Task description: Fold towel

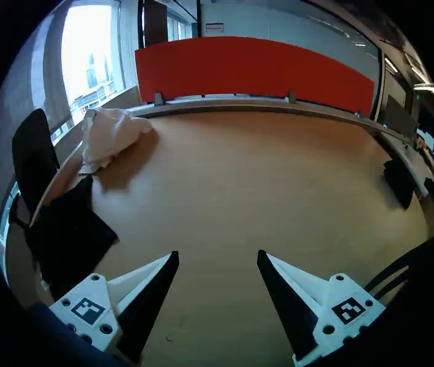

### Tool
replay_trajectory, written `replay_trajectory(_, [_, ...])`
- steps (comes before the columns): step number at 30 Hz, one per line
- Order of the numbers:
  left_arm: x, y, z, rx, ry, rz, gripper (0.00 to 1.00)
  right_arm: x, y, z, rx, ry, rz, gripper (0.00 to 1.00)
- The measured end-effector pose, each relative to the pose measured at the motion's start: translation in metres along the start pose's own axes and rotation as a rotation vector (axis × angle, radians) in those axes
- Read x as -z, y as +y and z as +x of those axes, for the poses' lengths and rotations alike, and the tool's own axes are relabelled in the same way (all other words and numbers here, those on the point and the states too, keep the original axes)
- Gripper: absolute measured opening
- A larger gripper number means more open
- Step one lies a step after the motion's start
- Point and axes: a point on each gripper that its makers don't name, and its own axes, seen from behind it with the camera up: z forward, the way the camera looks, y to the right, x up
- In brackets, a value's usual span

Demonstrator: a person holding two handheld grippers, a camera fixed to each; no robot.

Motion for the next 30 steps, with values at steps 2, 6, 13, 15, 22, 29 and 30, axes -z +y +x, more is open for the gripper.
replay_trajectory(2, [0.000,0.000,0.004,-0.001,0.013,-0.002,0.95,0.000,-0.004,0.003,0.006,0.009,0.004,0.99])
replay_trajectory(6, [-0.001,-0.002,0.017,-0.001,0.050,0.001,0.95,0.001,-0.012,0.008,0.016,0.016,0.011,1.00])
replay_trajectory(13, [-0.001,-0.011,0.048,-0.010,0.147,0.014,0.95,0.003,-0.028,0.013,0.018,0.027,0.015,1.00])
replay_trajectory(15, [0.000,-0.013,0.058,-0.009,0.175,0.018,0.95,0.004,-0.035,0.014,0.018,0.028,0.020,1.00])
replay_trajectory(22, [-0.002,-0.026,0.088,0.014,0.256,0.045,0.95,0.008,-0.060,0.014,0.028,0.025,0.038,1.00])
replay_trajectory(29, [-0.005,-0.031,0.121,0.009,0.327,0.047,0.95,0.012,-0.087,0.021,0.024,0.026,0.057,1.00])
replay_trajectory(30, [-0.005,-0.031,0.126,0.008,0.337,0.046,0.95,0.013,-0.091,0.022,0.023,0.028,0.060,1.00])
